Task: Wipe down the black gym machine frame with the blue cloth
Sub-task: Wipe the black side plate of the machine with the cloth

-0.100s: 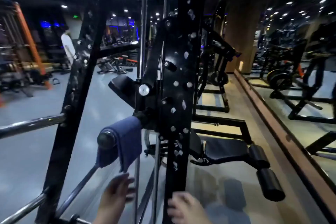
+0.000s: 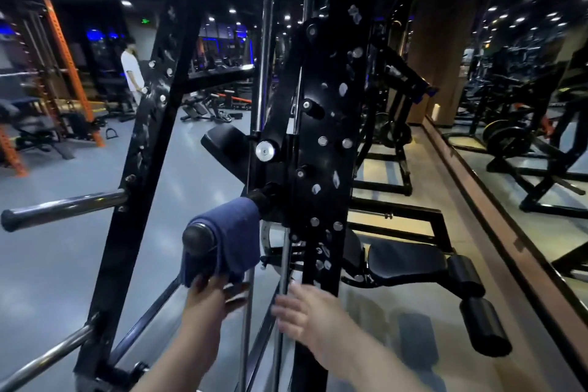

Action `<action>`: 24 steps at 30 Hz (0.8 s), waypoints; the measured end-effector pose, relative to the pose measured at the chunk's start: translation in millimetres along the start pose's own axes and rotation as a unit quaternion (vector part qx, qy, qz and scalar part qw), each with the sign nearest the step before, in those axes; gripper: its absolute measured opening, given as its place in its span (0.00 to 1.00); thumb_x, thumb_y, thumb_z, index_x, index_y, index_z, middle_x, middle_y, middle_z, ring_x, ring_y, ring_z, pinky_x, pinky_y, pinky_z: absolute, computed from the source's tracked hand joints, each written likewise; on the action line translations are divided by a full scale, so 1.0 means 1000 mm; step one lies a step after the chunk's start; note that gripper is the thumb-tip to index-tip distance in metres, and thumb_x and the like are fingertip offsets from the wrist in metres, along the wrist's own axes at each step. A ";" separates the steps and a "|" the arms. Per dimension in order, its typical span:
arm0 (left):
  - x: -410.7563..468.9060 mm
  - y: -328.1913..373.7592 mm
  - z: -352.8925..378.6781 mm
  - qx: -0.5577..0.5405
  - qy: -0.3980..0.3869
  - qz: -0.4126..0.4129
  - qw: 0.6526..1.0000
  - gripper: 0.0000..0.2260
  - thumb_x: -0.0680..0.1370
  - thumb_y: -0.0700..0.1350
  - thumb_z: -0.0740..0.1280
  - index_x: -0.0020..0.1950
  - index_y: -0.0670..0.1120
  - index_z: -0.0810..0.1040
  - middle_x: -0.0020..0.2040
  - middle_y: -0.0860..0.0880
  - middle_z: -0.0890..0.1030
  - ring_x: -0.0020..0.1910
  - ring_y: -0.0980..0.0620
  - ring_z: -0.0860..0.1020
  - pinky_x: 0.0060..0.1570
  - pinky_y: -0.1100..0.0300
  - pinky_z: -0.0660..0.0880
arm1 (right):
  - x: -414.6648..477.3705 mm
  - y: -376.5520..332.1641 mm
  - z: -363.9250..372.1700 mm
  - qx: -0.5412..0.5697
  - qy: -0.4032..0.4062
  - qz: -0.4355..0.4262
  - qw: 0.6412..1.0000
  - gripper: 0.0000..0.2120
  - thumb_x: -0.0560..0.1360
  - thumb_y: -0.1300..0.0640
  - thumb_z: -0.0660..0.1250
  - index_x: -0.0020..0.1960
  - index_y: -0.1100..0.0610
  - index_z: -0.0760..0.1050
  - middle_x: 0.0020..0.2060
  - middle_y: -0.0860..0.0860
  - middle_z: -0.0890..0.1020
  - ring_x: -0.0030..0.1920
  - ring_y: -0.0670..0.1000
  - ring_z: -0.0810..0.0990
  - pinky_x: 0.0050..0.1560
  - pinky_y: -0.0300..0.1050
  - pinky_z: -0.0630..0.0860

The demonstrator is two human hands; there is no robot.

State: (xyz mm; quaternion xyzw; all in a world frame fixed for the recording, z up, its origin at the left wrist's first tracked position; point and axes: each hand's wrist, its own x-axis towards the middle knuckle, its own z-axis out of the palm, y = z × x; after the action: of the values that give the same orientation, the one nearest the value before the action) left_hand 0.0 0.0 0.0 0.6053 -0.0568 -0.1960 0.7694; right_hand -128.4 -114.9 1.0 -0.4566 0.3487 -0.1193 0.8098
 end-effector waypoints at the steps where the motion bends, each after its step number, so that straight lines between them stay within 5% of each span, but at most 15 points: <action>1: 0.006 0.012 0.006 -0.021 -0.006 -0.013 1.000 0.07 0.83 0.35 0.59 0.55 0.44 0.75 0.51 0.39 0.82 0.51 0.37 0.82 0.55 0.41 0.77 | 0.003 -0.020 0.016 0.007 -0.026 -0.009 1.000 0.05 0.84 0.56 0.64 0.57 0.57 0.73 0.62 0.62 0.80 0.60 0.59 0.82 0.61 0.53 0.80; 3: 0.007 0.022 0.005 0.007 0.001 0.012 1.000 0.09 0.82 0.35 0.60 0.56 0.47 0.76 0.51 0.43 0.82 0.54 0.42 0.80 0.55 0.52 0.76 | 0.018 -0.036 0.047 -0.029 -0.067 -0.041 0.996 0.06 0.84 0.52 0.63 0.58 0.54 0.73 0.66 0.54 0.78 0.66 0.54 0.78 0.69 0.51 0.74; 6: -0.004 0.031 0.001 0.053 -0.059 0.036 0.996 0.10 0.81 0.36 0.62 0.53 0.46 0.81 0.46 0.50 0.86 0.48 0.55 0.82 0.41 0.71 0.73 | 0.043 -0.046 0.074 -0.051 -0.113 -0.070 0.990 0.12 0.84 0.46 0.62 0.62 0.51 0.76 0.58 0.42 0.84 0.56 0.40 0.82 0.60 0.37 0.75; 8: -0.009 0.039 0.001 0.069 -0.078 0.049 0.993 0.07 0.82 0.37 0.64 0.50 0.46 0.81 0.42 0.56 0.87 0.42 0.61 0.82 0.37 0.76 0.72 | 0.058 -0.054 0.085 -0.042 -0.113 -0.079 0.990 0.17 0.82 0.42 0.63 0.65 0.50 0.76 0.56 0.47 0.86 0.56 0.46 0.85 0.59 0.45 0.79; 10: -0.008 0.041 0.002 0.086 -0.099 0.079 0.988 0.07 0.81 0.45 0.65 0.49 0.45 0.82 0.43 0.56 0.86 0.43 0.61 0.82 0.41 0.76 0.72 | 0.076 -0.060 0.090 -0.033 -0.104 -0.089 0.990 0.21 0.81 0.39 0.64 0.67 0.50 0.76 0.58 0.53 0.85 0.58 0.54 0.85 0.64 0.55 0.78; 14: -0.001 0.034 0.016 0.110 -0.087 0.093 0.986 0.17 0.76 0.60 0.67 0.58 0.51 0.80 0.51 0.59 0.86 0.55 0.64 0.81 0.51 0.74 0.74 | 0.099 -0.077 0.092 -0.101 -0.043 -0.073 0.991 0.27 0.76 0.35 0.68 0.61 0.56 0.82 0.52 0.55 0.87 0.54 0.56 0.87 0.62 0.56 0.80; 18: 0.002 0.029 0.026 0.105 -0.048 0.080 0.990 0.11 0.79 0.54 0.69 0.58 0.51 0.81 0.53 0.59 0.86 0.57 0.61 0.82 0.57 0.61 0.78 | 0.099 -0.091 0.082 -0.135 -0.044 -0.096 0.985 0.15 0.78 0.51 0.69 0.50 0.63 0.84 0.48 0.60 0.87 0.49 0.59 0.86 0.56 0.54 0.80; 21: -0.003 0.036 0.025 0.038 -0.080 0.088 0.992 0.05 0.78 0.37 0.68 0.52 0.44 0.82 0.43 0.53 0.87 0.47 0.61 0.84 0.43 0.69 0.79 | 0.086 -0.105 0.068 -0.028 -0.116 -0.096 0.988 0.11 0.74 0.56 0.65 0.47 0.60 0.84 0.47 0.62 0.83 0.47 0.60 0.83 0.50 0.51 0.77; 24: -0.009 0.047 0.034 -0.108 -0.116 0.068 0.985 0.21 0.71 0.38 0.71 0.64 0.45 0.78 0.53 0.46 0.87 0.56 0.53 0.84 0.48 0.66 0.79 | 0.071 -0.114 0.048 0.054 -0.164 -0.125 0.977 0.14 0.66 0.59 0.65 0.47 0.63 0.84 0.43 0.62 0.84 0.41 0.59 0.85 0.41 0.49 0.82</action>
State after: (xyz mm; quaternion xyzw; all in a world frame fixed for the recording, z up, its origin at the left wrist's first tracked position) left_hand -8.5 -18.6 55.1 0.4863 -0.1654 -0.2171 0.8300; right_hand -30.0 -182.6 78.4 -0.4655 0.1439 -0.1619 0.8581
